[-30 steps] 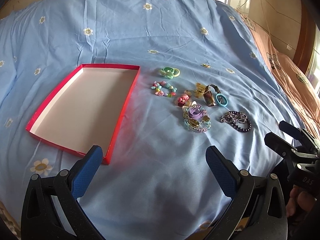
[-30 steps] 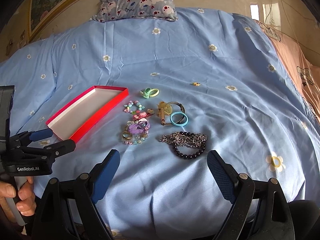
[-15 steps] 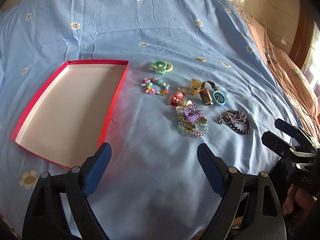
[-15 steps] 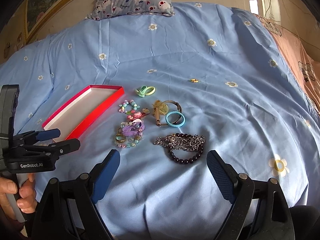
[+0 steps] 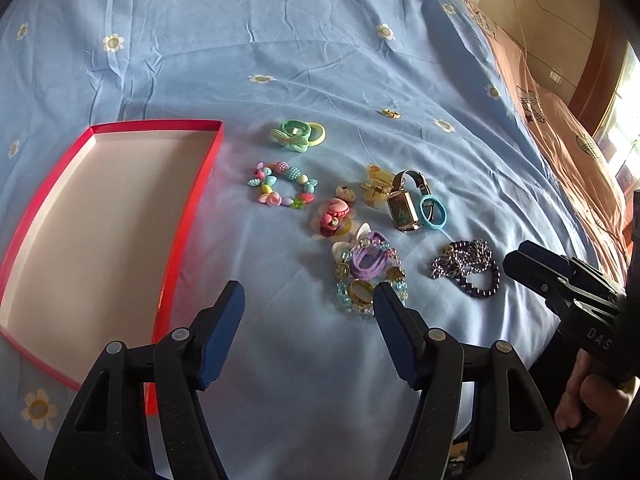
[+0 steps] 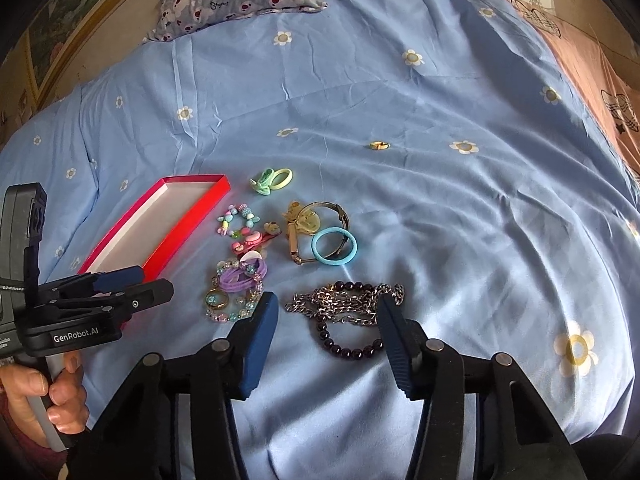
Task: Organize jewelry
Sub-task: 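Grasp the beaded bracelet with the left tool while the right tool grasps the blue hair tie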
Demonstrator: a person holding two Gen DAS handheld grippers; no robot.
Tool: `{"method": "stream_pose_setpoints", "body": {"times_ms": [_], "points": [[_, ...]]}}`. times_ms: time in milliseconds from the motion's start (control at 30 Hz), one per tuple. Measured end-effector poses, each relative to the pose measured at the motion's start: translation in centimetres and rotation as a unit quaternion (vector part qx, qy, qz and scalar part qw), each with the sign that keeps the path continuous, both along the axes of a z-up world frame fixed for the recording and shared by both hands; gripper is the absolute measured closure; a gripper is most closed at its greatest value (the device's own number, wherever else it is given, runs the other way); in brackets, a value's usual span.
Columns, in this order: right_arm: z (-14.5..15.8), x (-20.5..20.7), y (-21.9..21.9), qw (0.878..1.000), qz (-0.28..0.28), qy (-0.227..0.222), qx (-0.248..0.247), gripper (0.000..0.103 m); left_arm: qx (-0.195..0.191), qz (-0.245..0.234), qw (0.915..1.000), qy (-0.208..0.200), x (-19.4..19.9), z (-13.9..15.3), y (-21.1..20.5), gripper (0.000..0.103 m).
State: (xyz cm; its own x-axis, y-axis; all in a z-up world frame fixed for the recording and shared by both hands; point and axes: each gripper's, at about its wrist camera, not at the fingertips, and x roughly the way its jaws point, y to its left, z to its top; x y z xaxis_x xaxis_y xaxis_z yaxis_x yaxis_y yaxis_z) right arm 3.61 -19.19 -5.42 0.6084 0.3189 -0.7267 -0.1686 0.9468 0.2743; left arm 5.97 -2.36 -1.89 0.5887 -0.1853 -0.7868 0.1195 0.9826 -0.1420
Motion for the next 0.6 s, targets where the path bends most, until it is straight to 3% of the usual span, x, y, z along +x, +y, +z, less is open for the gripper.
{"method": "stream_pose_setpoints", "body": {"times_ms": [433,533,600], "points": [[-2.0,4.9,0.2,0.999,-0.008,0.04,-0.004,0.071,-0.018,-0.045,0.9978,0.046,4.9,-2.3,-1.4,0.053],[-2.8,5.9,0.2,0.999,-0.011,0.051,-0.004,0.072,-0.019,-0.06,0.9964,0.057,5.6,-2.9,-1.8,0.062],[-3.2,6.5,0.1,0.998,-0.012,0.057,-0.005,0.072,-0.021,-0.067,0.9956,0.062,5.9,-3.2,-2.0,0.073]]}}
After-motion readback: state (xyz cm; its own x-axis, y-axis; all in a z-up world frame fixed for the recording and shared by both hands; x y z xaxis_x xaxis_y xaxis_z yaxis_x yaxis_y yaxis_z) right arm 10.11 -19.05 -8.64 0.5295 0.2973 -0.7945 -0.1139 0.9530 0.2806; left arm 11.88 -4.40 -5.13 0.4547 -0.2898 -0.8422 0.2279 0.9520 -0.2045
